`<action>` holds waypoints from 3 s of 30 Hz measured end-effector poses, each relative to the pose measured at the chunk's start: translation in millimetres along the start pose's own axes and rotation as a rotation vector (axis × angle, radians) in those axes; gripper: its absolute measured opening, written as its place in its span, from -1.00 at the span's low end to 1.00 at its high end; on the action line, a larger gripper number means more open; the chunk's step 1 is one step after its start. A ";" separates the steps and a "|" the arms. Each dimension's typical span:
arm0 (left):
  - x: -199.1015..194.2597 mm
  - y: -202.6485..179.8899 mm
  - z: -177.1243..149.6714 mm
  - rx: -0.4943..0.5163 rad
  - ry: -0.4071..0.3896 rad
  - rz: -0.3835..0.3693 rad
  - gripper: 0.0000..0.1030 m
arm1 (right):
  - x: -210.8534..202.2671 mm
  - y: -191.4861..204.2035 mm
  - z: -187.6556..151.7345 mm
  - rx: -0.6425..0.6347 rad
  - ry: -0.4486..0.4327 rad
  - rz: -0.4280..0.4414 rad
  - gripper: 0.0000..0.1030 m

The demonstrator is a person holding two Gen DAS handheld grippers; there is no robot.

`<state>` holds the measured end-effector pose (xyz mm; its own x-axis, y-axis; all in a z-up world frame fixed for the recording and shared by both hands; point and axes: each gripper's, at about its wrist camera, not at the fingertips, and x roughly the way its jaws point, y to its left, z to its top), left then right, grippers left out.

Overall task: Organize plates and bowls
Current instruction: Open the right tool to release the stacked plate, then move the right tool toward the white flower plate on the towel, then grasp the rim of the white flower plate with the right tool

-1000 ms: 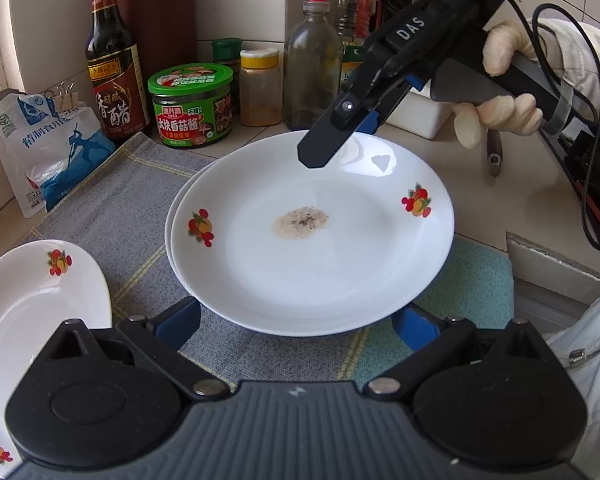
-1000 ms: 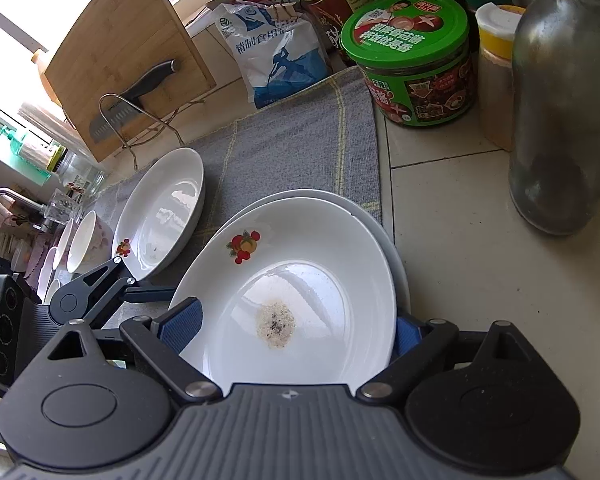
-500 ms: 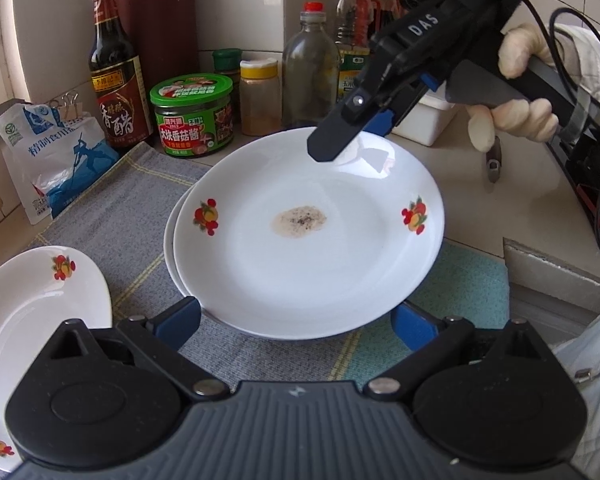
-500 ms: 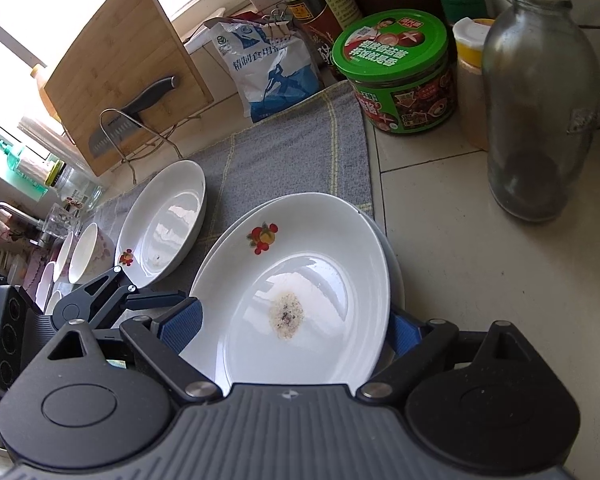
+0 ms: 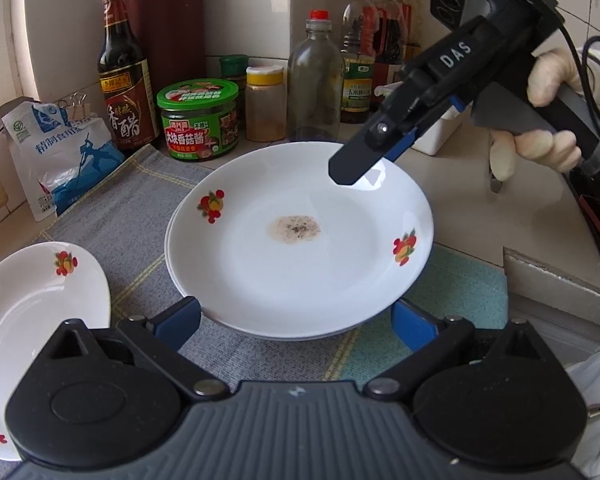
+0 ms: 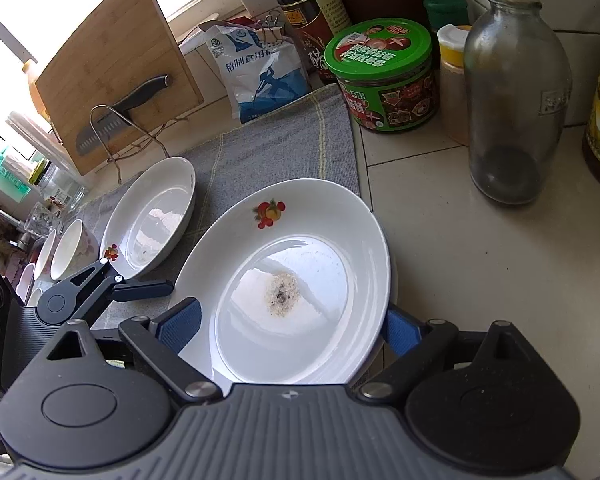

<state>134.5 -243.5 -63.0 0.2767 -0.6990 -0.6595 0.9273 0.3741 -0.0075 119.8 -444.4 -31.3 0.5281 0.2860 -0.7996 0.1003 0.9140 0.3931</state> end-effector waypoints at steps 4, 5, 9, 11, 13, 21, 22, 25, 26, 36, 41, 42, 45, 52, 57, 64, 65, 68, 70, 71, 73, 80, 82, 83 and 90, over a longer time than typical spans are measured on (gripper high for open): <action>-3.8 0.0 -2.7 -0.022 -0.016 0.004 0.95 | -0.9 0.7 -4.9 0.013 -0.009 -0.025 0.89; -5.2 0.4 -3.0 -0.030 -0.021 0.006 0.95 | -1.5 -0.7 -6.5 0.023 -0.012 -0.023 0.89; -13.2 2.5 -4.5 -0.054 -0.041 0.035 0.95 | -11.2 2.4 -10.4 0.022 -0.050 -0.028 0.91; -17.4 3.3 -5.7 -0.075 -0.044 0.059 0.96 | -18.4 9.1 -10.1 0.002 -0.086 -0.031 0.97; -22.4 4.8 -6.9 -0.102 -0.052 0.089 0.96 | -21.9 17.8 -9.3 -0.033 -0.114 -0.043 1.00; -42.2 12.4 -19.6 -0.242 -0.041 0.270 0.97 | 2.2 59.9 4.5 -0.260 -0.123 -0.067 1.00; -44.2 14.1 -22.8 -0.264 -0.032 0.295 0.97 | 6.3 64.3 8.0 -0.288 -0.122 -0.051 1.00; -49.2 19.3 -35.2 -0.328 0.018 0.390 0.97 | 18.9 77.1 18.9 -0.368 -0.116 0.005 1.00; -50.6 20.9 -39.3 -0.351 0.036 0.421 0.97 | 23.7 81.9 22.0 -0.390 -0.113 0.023 1.00; -60.0 49.1 -76.4 -0.445 0.103 0.562 0.97 | 59.9 121.7 33.9 -0.467 -0.077 0.096 1.00; -48.3 67.7 -79.8 -0.440 0.082 0.529 0.97 | 57.3 132.4 30.4 -0.467 -0.060 0.056 1.00; -44.1 69.7 -79.0 -0.446 0.082 0.523 0.97 | 57.0 134.3 30.2 -0.474 -0.058 0.045 1.00; -39.2 77.0 -80.8 -0.459 0.057 0.491 0.99 | 57.1 138.7 32.3 -0.493 -0.052 0.008 1.00; -31.5 84.3 -80.0 -0.436 0.005 0.497 1.00 | 81.3 146.2 45.3 -0.523 0.001 0.005 1.00; -31.6 85.6 -81.7 -0.421 -0.017 0.490 1.00 | 110.0 155.5 65.1 -0.554 0.057 0.049 1.00; -31.9 88.1 -81.7 -0.416 -0.026 0.485 1.00 | 150.5 165.8 87.4 -0.621 0.137 0.086 1.00; -31.5 88.0 -81.5 -0.418 -0.027 0.488 1.00 | 155.6 166.3 89.9 -0.631 0.144 0.086 1.00; -31.2 87.8 -81.7 -0.420 -0.033 0.493 1.00 | 172.1 164.8 98.3 -0.642 0.175 0.086 1.00; -31.3 88.1 -82.3 -0.419 -0.037 0.492 1.00 | 180.4 163.4 103.5 -0.644 0.200 0.111 1.00; -31.4 88.2 -82.5 -0.421 -0.039 0.494 1.00 | 184.4 163.6 105.8 -0.646 0.212 0.129 1.00; -31.5 87.6 -82.5 -0.422 -0.038 0.495 1.00 | 193.2 163.0 111.2 -0.639 0.239 0.165 1.00; -31.5 86.2 -83.1 -0.421 -0.042 0.498 1.00 | 215.1 160.1 132.5 -0.580 0.283 0.257 0.96; -31.4 86.0 -82.9 -0.419 -0.040 0.498 1.00 | 218.5 160.7 137.7 -0.566 0.294 0.282 0.93; -31.4 86.2 -82.8 -0.417 -0.039 0.497 1.00 | 220.2 160.7 139.8 -0.561 0.302 0.294 0.92; -31.2 88.0 -82.0 -0.409 -0.034 0.487 1.00 | 227.8 161.8 150.1 -0.549 0.339 0.347 0.84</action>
<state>186.8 -138.7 -104.7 0.6563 -0.4065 -0.6357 0.5241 0.8516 -0.0034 383.0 -274.6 -81.7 0.1537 0.5770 -0.8021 -0.5098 0.7417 0.4359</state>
